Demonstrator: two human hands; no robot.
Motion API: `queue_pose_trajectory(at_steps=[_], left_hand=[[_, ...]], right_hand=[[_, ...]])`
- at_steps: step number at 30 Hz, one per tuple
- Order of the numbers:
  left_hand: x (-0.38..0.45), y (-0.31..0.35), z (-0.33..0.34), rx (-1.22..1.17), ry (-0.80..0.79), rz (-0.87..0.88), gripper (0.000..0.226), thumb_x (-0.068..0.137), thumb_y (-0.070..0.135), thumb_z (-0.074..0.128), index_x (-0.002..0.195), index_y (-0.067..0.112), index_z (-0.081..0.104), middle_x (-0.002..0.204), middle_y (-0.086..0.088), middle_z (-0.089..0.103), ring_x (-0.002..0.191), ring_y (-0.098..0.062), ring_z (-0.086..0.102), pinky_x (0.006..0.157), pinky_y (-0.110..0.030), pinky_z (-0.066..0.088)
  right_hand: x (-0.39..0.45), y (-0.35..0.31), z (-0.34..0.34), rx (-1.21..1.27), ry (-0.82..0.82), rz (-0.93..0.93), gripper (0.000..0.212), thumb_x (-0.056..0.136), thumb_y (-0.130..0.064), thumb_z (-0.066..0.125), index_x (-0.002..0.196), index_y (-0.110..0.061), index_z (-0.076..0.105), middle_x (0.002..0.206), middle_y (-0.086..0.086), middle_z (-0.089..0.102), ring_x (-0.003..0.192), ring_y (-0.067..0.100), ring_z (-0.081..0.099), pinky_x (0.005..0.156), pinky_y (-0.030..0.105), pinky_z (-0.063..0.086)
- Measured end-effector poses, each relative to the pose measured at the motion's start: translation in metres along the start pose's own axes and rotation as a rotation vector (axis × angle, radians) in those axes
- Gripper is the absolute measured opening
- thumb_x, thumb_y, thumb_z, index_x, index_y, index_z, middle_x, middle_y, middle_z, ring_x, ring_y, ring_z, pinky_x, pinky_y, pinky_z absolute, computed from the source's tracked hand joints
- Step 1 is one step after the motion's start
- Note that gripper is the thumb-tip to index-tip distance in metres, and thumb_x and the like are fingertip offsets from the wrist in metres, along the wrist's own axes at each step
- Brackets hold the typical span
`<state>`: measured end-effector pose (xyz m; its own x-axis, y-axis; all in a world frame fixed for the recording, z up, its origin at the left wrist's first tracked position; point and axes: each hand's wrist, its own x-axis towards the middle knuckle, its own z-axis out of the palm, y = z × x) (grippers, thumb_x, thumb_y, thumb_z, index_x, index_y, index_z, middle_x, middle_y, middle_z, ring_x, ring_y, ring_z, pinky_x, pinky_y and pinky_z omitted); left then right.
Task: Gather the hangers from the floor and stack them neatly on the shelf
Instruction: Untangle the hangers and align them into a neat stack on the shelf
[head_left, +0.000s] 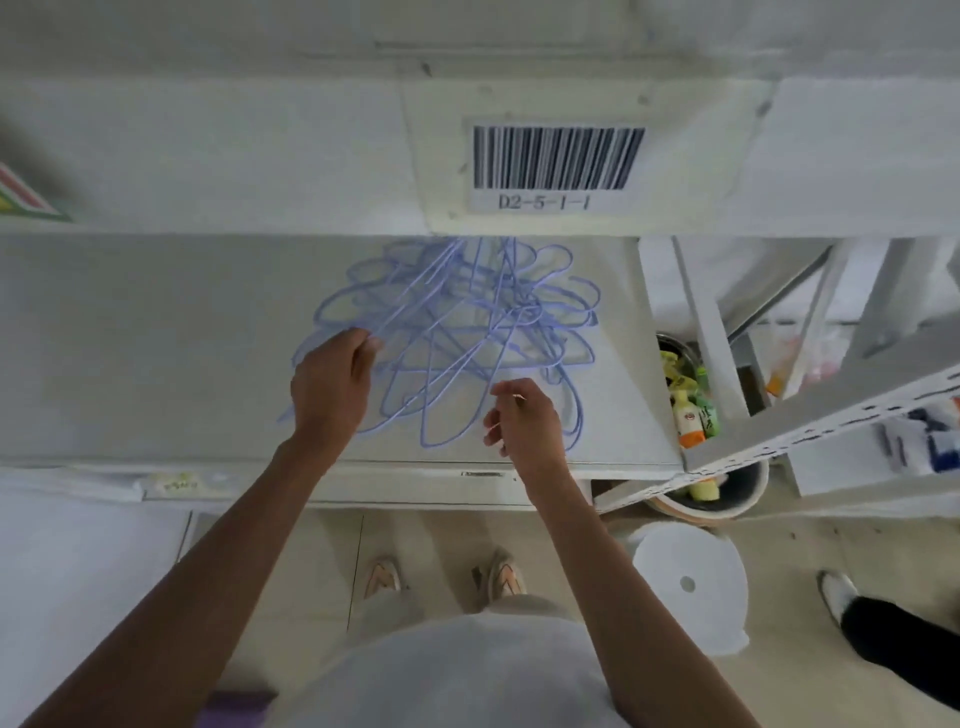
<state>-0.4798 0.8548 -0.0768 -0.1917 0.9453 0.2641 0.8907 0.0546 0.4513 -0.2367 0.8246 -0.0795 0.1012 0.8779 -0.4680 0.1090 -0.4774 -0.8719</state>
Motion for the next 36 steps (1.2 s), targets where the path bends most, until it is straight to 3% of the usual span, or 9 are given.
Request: queue_pose_trajectory(at_steps=[4, 9, 13, 17, 21, 24, 27, 32, 36], left_hand=[[-0.021, 0.009, -0.008, -0.277, -0.104, -0.110, 0.032, 0.096, 0.042, 0.051, 0.092, 0.019, 0.073, 0.067, 0.003, 0.072, 0.061, -0.013, 0.071, 0.067, -0.033, 0.058], [-0.034, 0.019, -0.029, -0.576, -0.133, -0.249, 0.018, 0.098, 0.026, 0.058, 0.101, 0.027, 0.076, 0.067, 0.006, 0.073, 0.058, -0.012, 0.070, 0.052, -0.022, 0.050], [-0.051, 0.026, -0.054, -0.721, -0.013, -0.363, 0.019, 0.099, 0.025, 0.058, 0.104, 0.026, 0.076, 0.068, 0.004, 0.069, 0.052, -0.015, 0.067, 0.045, -0.021, 0.046], [-0.070, 0.030, -0.068, -0.810, 0.026, -0.440, 0.021, 0.101, 0.008, 0.056, 0.101, 0.018, 0.074, 0.058, 0.008, 0.058, 0.046, -0.012, 0.050, 0.044, -0.023, 0.042], [-0.082, 0.043, -0.068, -0.823, 0.042, -0.443, 0.020, 0.101, 0.008, 0.055, 0.101, 0.016, 0.074, 0.055, 0.010, 0.050, 0.048, -0.012, 0.040, 0.044, -0.023, 0.039], [-0.088, 0.058, -0.060, -0.812, 0.028, -0.430, 0.020, 0.101, 0.008, 0.056, 0.099, 0.018, 0.073, 0.054, 0.009, 0.049, 0.047, -0.012, 0.040, 0.044, -0.024, 0.039], [-0.091, 0.073, -0.056, -0.808, 0.015, -0.430, 0.019, 0.101, 0.007, 0.056, 0.099, 0.016, 0.073, 0.052, 0.009, 0.050, 0.047, -0.011, 0.040, 0.046, -0.026, 0.039], [-0.093, 0.085, -0.061, -0.841, 0.038, -0.444, 0.019, 0.101, 0.011, 0.055, 0.099, 0.015, 0.074, 0.054, 0.008, 0.048, 0.046, -0.014, 0.040, 0.049, -0.028, 0.039], [-0.093, 0.095, -0.065, -0.873, 0.058, -0.438, 0.019, 0.100, 0.013, 0.053, 0.100, 0.014, 0.072, 0.056, 0.003, 0.050, 0.047, -0.014, 0.040, 0.049, -0.026, 0.038]], right_hand=[[0.018, 0.002, 0.009, -0.412, -0.074, 0.056, 0.027, 0.097, -0.036, 0.050, 0.119, -0.020, 0.051, 0.093, 0.006, 0.077, 0.063, 0.027, 0.077, 0.076, 0.043, 0.062], [0.051, -0.011, 0.017, -0.654, 0.029, -0.039, 0.031, 0.090, -0.041, 0.046, 0.096, -0.015, 0.060, 0.061, 0.001, 0.075, 0.056, 0.020, 0.074, 0.078, 0.036, 0.061], [0.056, -0.015, 0.011, -0.442, -0.062, -0.093, 0.024, 0.095, -0.022, 0.049, 0.077, -0.012, 0.061, 0.059, -0.002, 0.075, 0.044, 0.018, 0.071, 0.054, 0.029, 0.054], [0.047, -0.019, 0.005, -0.054, 0.035, -0.217, 0.024, 0.102, -0.015, 0.048, 0.093, -0.002, 0.064, 0.053, 0.005, 0.068, 0.036, 0.021, 0.061, 0.038, 0.020, 0.038], [0.052, -0.030, -0.010, -0.059, 0.299, -0.369, 0.032, 0.105, -0.011, 0.043, 0.102, -0.009, 0.074, 0.071, 0.003, 0.065, 0.058, 0.018, 0.057, 0.059, 0.026, 0.043], [0.050, -0.030, -0.020, -0.030, 0.388, -0.397, 0.032, 0.106, -0.010, 0.043, 0.105, -0.007, 0.075, 0.080, 0.000, 0.068, 0.058, 0.009, 0.049, 0.060, 0.027, 0.040], [0.046, -0.020, -0.038, -0.003, 0.454, -0.360, 0.032, 0.107, -0.010, 0.044, 0.107, -0.003, 0.075, 0.090, 0.008, 0.075, 0.075, 0.017, 0.061, 0.068, 0.028, 0.044], [0.037, -0.023, -0.051, 0.052, 0.419, -0.425, 0.033, 0.107, -0.014, 0.043, 0.104, -0.008, 0.075, 0.061, 0.000, 0.048, 0.053, 0.012, 0.039, 0.053, 0.027, 0.033], [0.017, -0.033, -0.052, 0.063, 0.254, -0.592, 0.029, 0.109, -0.020, 0.044, 0.104, -0.014, 0.072, 0.058, 0.011, 0.043, 0.051, 0.027, 0.037, 0.048, 0.033, 0.031]])
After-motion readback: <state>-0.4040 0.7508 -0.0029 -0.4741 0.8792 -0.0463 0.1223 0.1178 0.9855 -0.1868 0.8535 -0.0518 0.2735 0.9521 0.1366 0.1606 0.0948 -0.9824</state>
